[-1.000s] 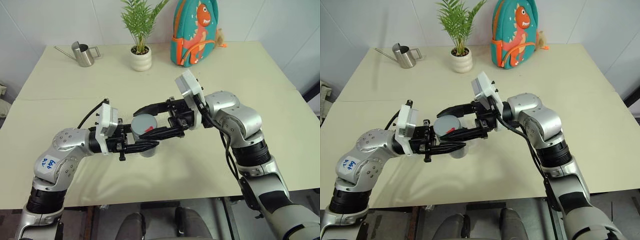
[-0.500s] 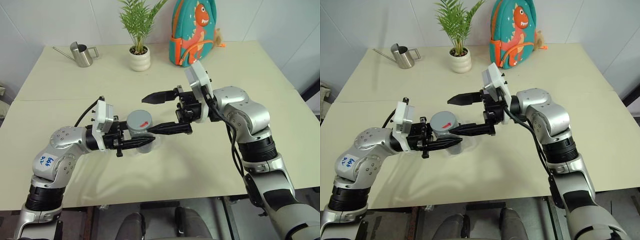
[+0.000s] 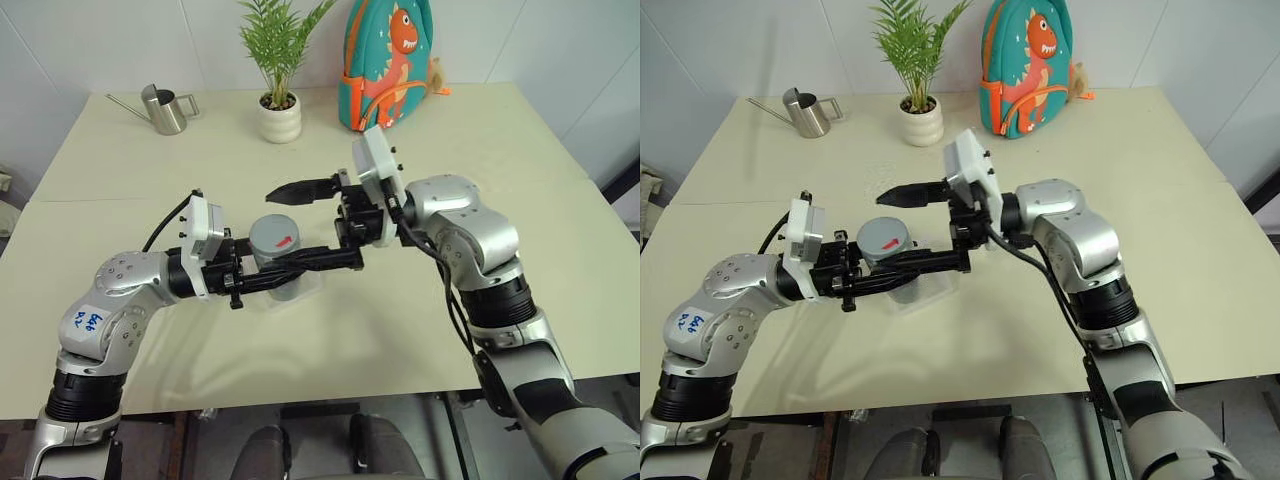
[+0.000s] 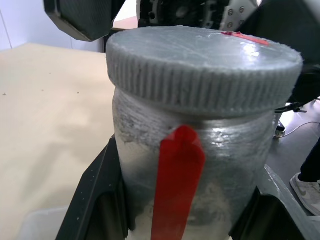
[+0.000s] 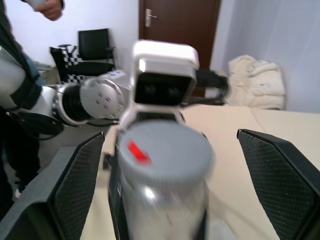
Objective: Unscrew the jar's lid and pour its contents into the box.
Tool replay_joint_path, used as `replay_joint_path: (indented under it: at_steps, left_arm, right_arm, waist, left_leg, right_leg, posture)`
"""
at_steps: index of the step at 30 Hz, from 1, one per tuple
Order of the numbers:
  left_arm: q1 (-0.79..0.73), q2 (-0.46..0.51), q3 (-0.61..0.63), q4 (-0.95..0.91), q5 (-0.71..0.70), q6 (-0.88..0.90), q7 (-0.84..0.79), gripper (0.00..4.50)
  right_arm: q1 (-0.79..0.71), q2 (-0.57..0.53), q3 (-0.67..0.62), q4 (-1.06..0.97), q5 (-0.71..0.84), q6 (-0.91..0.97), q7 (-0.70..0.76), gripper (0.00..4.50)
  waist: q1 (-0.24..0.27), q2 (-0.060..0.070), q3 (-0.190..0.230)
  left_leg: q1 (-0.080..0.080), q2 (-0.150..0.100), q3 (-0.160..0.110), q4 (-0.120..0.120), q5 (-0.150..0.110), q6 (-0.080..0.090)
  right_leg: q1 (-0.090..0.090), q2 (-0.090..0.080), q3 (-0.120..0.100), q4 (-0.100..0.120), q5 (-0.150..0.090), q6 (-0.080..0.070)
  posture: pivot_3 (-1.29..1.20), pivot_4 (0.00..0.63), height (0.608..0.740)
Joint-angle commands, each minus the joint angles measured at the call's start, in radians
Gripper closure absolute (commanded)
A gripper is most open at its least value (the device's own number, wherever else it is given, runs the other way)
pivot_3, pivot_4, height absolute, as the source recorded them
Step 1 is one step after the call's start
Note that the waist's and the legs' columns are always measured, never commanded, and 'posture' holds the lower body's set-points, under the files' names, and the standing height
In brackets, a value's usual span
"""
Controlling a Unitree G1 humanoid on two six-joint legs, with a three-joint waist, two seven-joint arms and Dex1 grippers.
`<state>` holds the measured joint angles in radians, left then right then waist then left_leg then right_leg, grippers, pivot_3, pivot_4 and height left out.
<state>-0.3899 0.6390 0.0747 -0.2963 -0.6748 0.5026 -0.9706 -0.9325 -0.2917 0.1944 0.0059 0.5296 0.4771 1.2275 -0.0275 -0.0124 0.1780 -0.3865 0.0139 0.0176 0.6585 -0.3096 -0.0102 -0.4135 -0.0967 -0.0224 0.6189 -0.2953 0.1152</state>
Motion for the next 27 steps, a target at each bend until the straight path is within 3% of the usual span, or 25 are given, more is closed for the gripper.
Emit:
replay_joint_path:
  at_steps: [1,13,27]
  left_arm:
    - [-0.016,-0.005,0.001,-0.024,0.001,-0.005,0.009,2.60]
    - [-0.017,0.003,0.000,-0.036,-0.004,0.006,0.019,2.60]
    - [-0.001,0.017,0.017,-0.036,-0.005,0.009,0.012,2.60]
  right_arm:
    - [-0.014,0.039,0.011,-0.026,-0.005,-0.012,-0.035,0.03]
    - [-0.030,0.053,-0.001,0.063,-0.073,-0.076,-0.077,0.03]
    - [-0.049,-0.151,-0.111,0.243,-0.071,-0.132,0.002,0.03]
  waist:
    - [0.000,0.000,0.000]
    - [0.000,0.000,0.000]
    - [0.004,0.000,0.000]
  left_leg:
    - [0.000,0.000,0.000,0.000,0.000,0.000]
    - [0.000,0.000,0.000,0.000,0.000,0.000]
    - [-0.001,-0.002,0.000,0.001,-0.001,0.001]
  right_leg:
    - [0.000,0.000,0.000,0.000,0.000,0.000]
    - [0.000,0.000,0.000,0.001,0.000,0.000]
    - [0.000,-0.002,0.000,0.000,0.000,0.000]
  posture:
    - [0.00,0.150,0.740]
    - [0.00,0.150,0.740]
    - [0.00,0.150,0.740]
